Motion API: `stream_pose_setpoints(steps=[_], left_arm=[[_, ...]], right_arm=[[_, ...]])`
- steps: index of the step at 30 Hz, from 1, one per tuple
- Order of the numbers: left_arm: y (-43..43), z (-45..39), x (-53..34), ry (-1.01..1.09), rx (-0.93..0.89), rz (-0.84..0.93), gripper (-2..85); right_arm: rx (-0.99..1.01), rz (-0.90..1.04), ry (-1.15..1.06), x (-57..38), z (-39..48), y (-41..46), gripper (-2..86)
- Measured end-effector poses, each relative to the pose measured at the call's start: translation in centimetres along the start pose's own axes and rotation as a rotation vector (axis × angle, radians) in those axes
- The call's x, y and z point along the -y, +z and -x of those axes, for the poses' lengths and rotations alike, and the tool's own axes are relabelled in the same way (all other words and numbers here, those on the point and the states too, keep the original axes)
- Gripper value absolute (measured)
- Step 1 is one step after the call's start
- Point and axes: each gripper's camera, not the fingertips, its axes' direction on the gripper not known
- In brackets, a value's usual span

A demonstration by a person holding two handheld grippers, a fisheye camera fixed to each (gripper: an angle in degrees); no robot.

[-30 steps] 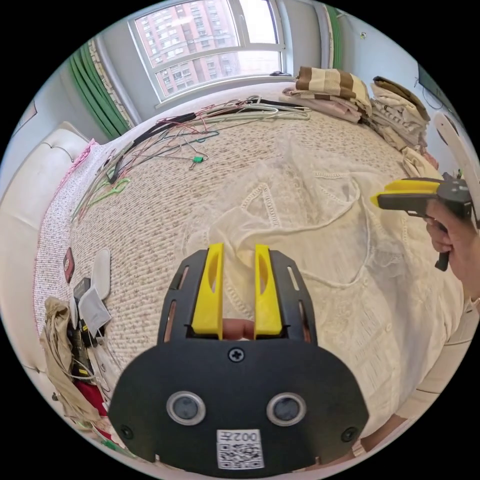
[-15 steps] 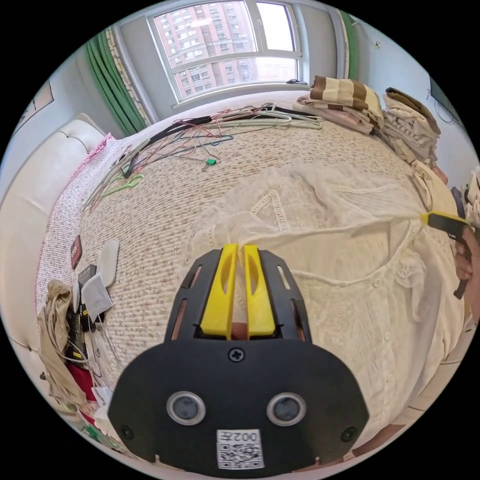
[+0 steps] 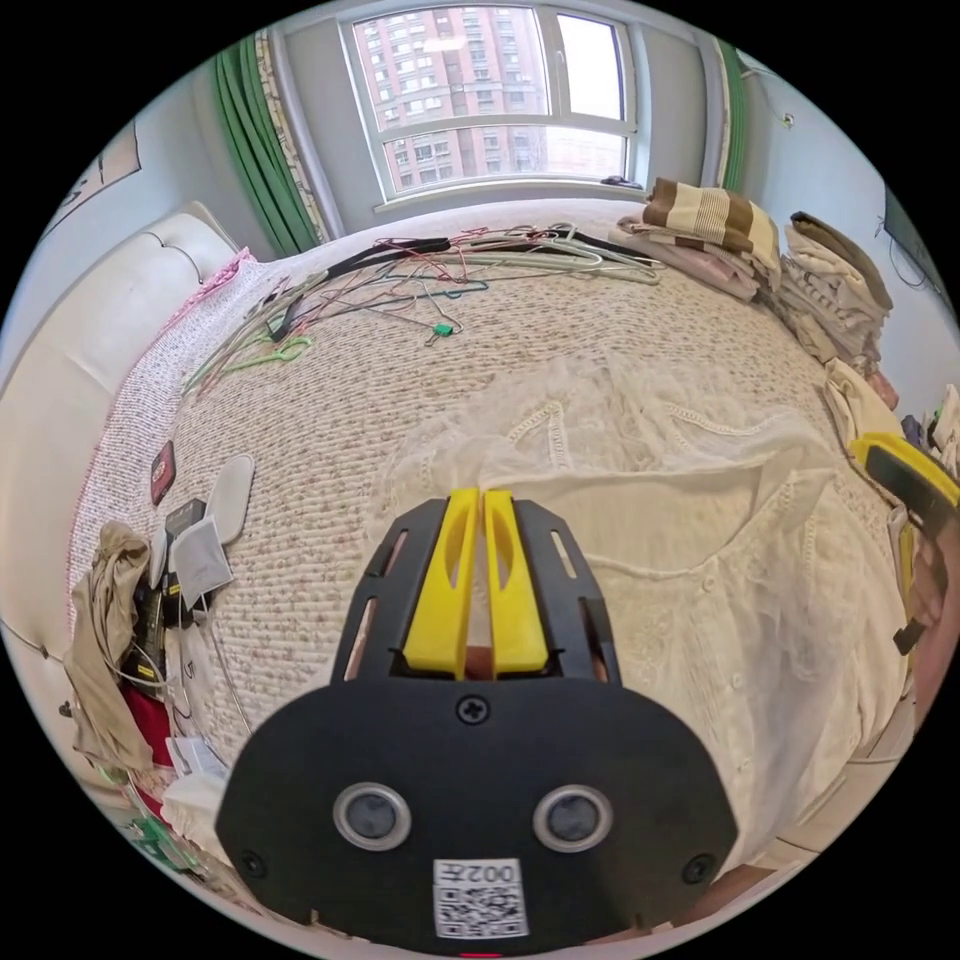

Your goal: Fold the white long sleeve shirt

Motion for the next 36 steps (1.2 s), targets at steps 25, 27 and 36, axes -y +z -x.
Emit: stream_pose_setpoints(steps=[25,27,36], left_arm=[[-5.5,-0.5,-2.4,-0.007,-0.026,-0.075,-1.0],[-5.6,-0.5,-2.6,-0.012,-0.027,-0.073,-1.0],[-6.2,-0.5,-3.3,-0.037,-0.036,-0.086,-1.0]], right_arm=[[0.044,0.25,0.096,-2.0,2.1,6.9,-0.7],[0.033,0.242,0.093,-3.0,1.9,6.0,-0.8],[0.019,0.092,0.13,-4.3,2.2,2.8,6.7]])
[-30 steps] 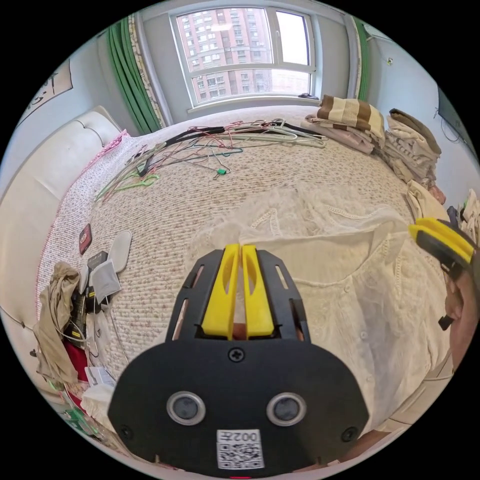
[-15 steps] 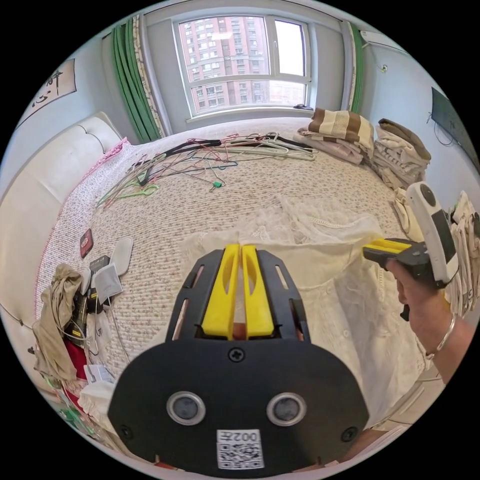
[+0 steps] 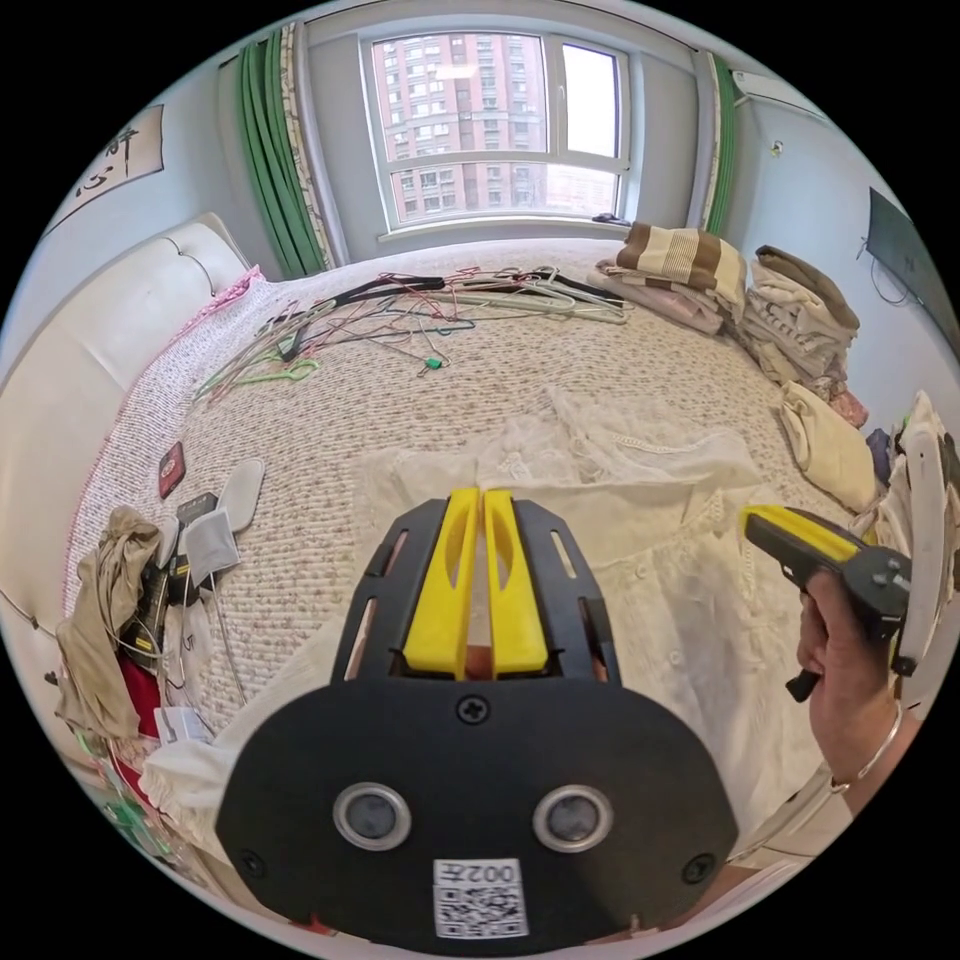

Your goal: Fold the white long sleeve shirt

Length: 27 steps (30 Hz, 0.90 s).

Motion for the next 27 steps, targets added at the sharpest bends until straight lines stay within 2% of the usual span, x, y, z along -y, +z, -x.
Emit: stream_pose_setpoints(steps=[3,8,11,14,18,20,27], left_arm=[[-0.4,-0.1,-0.1,-0.012,0.003,-0.009,-1.0],[-0.9,0.0,-0.2,-0.031,0.004,-0.012,-1.0],[-1.0,0.2,-0.4,-0.039,0.006,-0.011,-1.0],[-0.8,0.5,-0.7,-0.055,0.006,-0.002,-1.0],[-0.8,0.8,-0.8,-0.078,0.003,0.005,-1.0],[-0.8,0.9,-0.9,-0.083,0.005,0.008,-1.0],[-0.8,1.0,-1.1,-0.088,0.006,0.014,-1.0]], right_arm=[[-0.068,0.035,0.014,1.8,1.0,2.2,10.8],[-0.161,0.138,0.052,3.2,0.5,6.6,6.5],[-0.067,0.142,0.096,2.7,-2.0,5.5,1.0],[-0.006,0.108,0.093,1.3,-3.5,2.9,-0.4],[0.077,0.009,0.067,-1.3,-5.0,-1.5,-0.7],[0.053,-0.04,0.014,-3.3,-5.3,-3.7,-0.7],[0.09,-0.028,-0.037,-2.9,-4.4,-2.9,2.1]])
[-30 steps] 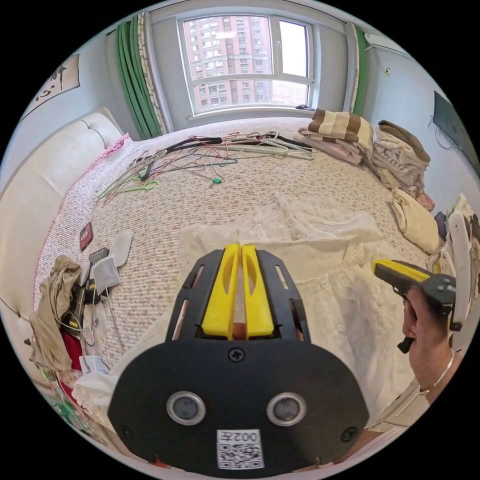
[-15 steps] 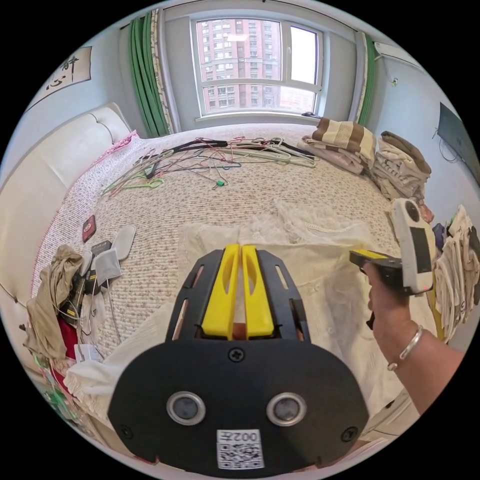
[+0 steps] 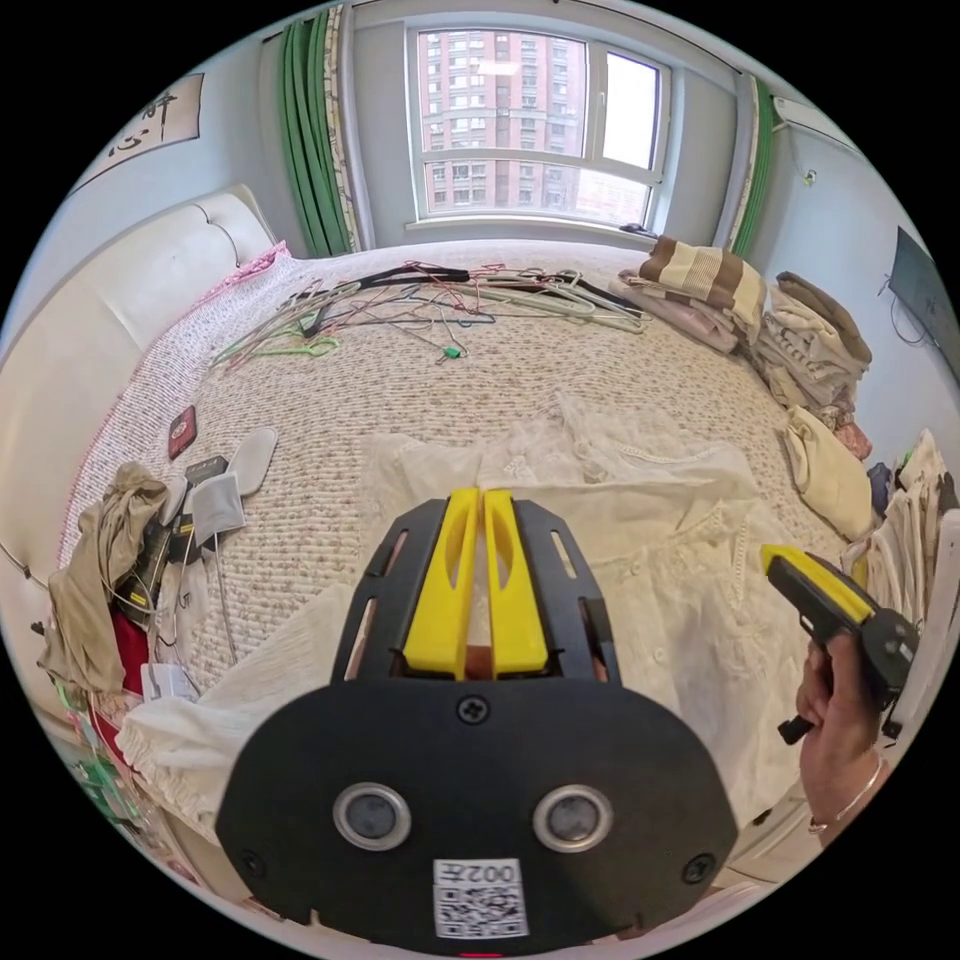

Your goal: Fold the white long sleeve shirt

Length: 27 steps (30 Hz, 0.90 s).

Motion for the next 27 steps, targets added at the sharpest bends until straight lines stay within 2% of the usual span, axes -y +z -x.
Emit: stream_pose_setpoints(steps=[2,5,9,11,19,22,27], left_arm=[[-0.1,-0.1,0.0,0.0,0.003,0.0,-1.0],[-0.3,-0.2,-0.1,-0.002,0.004,-0.002,-1.0],[-0.6,-0.3,-0.2,-0.008,0.001,0.001,-1.0],[-0.6,-0.4,-0.3,-0.01,-0.002,0.004,-1.0],[-0.6,0.0,-0.2,-0.038,-0.007,0.005,-1.0],[-0.8,0.4,0.0,-0.052,-0.014,0.002,-1.0],[-0.7,1.1,0.0,-0.072,-0.02,0.009,-1.0]], right_arm=[[-0.029,0.033,0.043,2.5,0.5,2.1,7.1],[-0.079,0.096,0.138,5.4,0.3,4.9,9.1],[-0.099,0.178,0.232,6.9,-0.8,8.3,7.2],[-0.088,0.22,0.271,6.7,-2.2,9.4,2.5],[0.054,0.092,0.268,2.2,-4.5,2.9,-0.8],[0.112,0.017,0.196,-0.3,-4.0,-0.5,-0.8],[0.124,0.056,0.089,-5.0,-2.8,-1.7,-0.8]])
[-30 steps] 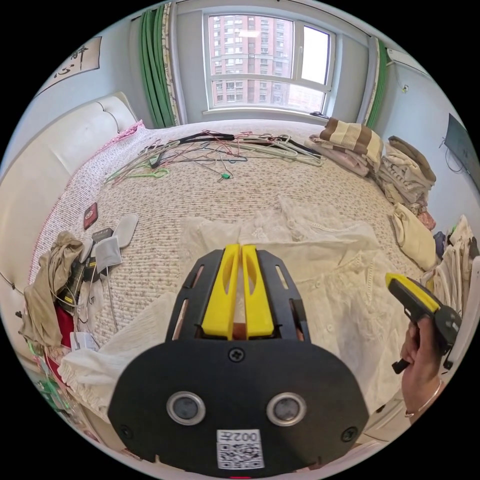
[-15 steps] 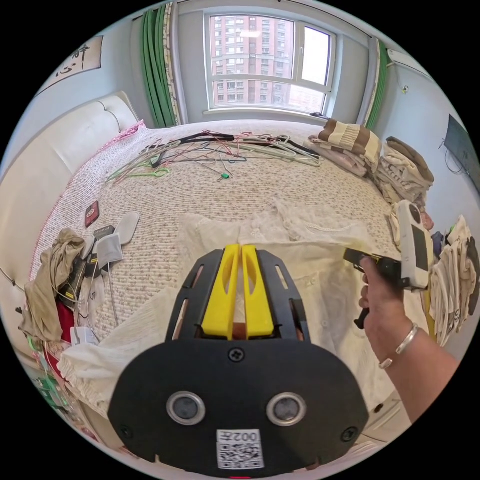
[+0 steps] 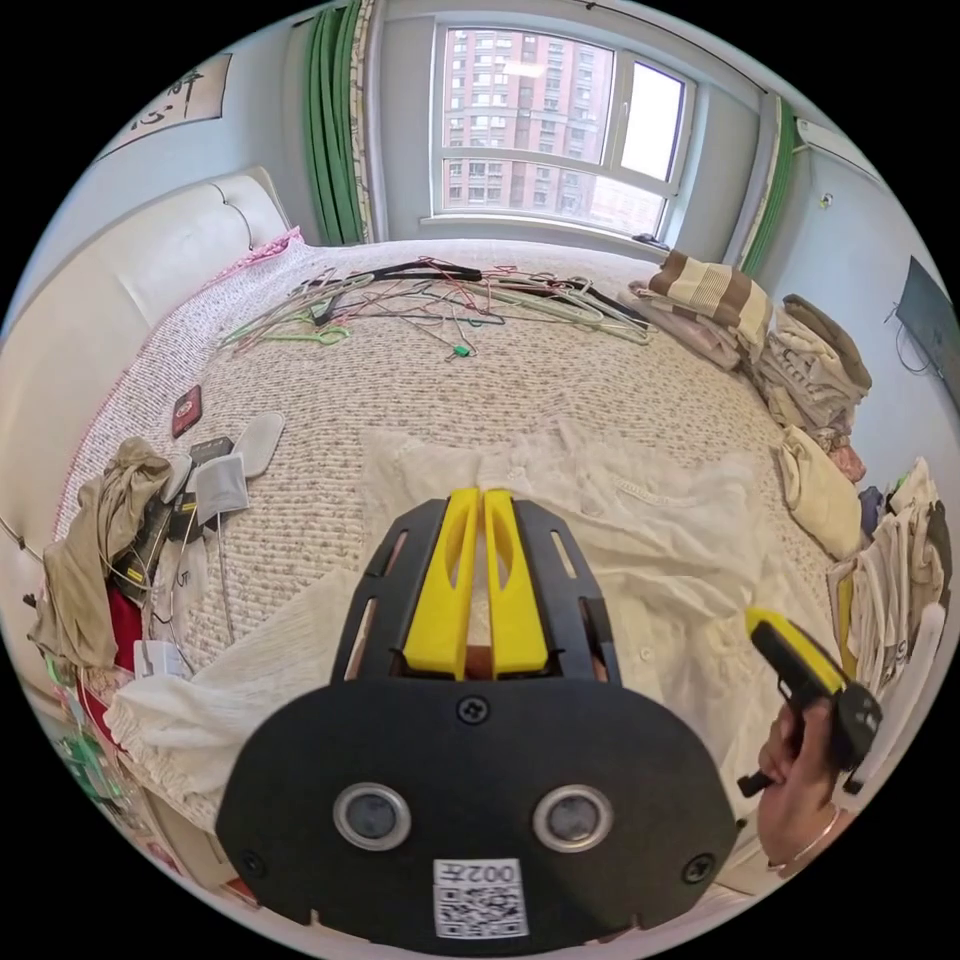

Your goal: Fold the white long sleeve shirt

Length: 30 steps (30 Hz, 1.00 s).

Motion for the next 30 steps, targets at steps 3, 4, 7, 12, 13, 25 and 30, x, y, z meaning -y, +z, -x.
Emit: stream_pose_setpoints(steps=[3,4,7,12,13,25,30], left_arm=[[0.2,0.4,-0.2,-0.015,-0.005,0.014,-1.0],[0.3,0.4,-0.4,-0.017,-0.003,0.02,-1.0],[0.3,0.5,-0.9,-0.012,0.002,0.027,-1.0],[0.2,0.5,-1.9,-0.022,0.001,0.047,-1.0],[0.1,0.4,-2.1,-0.025,0.002,0.048,-1.0],[-1.4,0.1,-3.4,-0.027,0.004,0.042,-1.0],[-2.1,-1.2,-3.6,-0.008,-0.038,0.037,-1.0]], right_arm=[[-0.026,0.2,-0.023,-2.1,-0.1,2.8,-0.7],[-0.041,0.241,-0.006,-2.3,-0.3,3.1,-0.6],[-0.069,0.13,-0.073,-1.6,1.0,0.8,-0.1],[-0.142,-0.039,-0.239,0.8,4.9,-1.7,4.5],[-0.172,-0.043,-0.265,1.5,5.6,-1.2,5.9],[-0.14,0.036,0.034,8.8,-1.6,1.6,-0.6],[-0.243,0.128,0.088,8.3,-5.2,2.5,-0.7]])
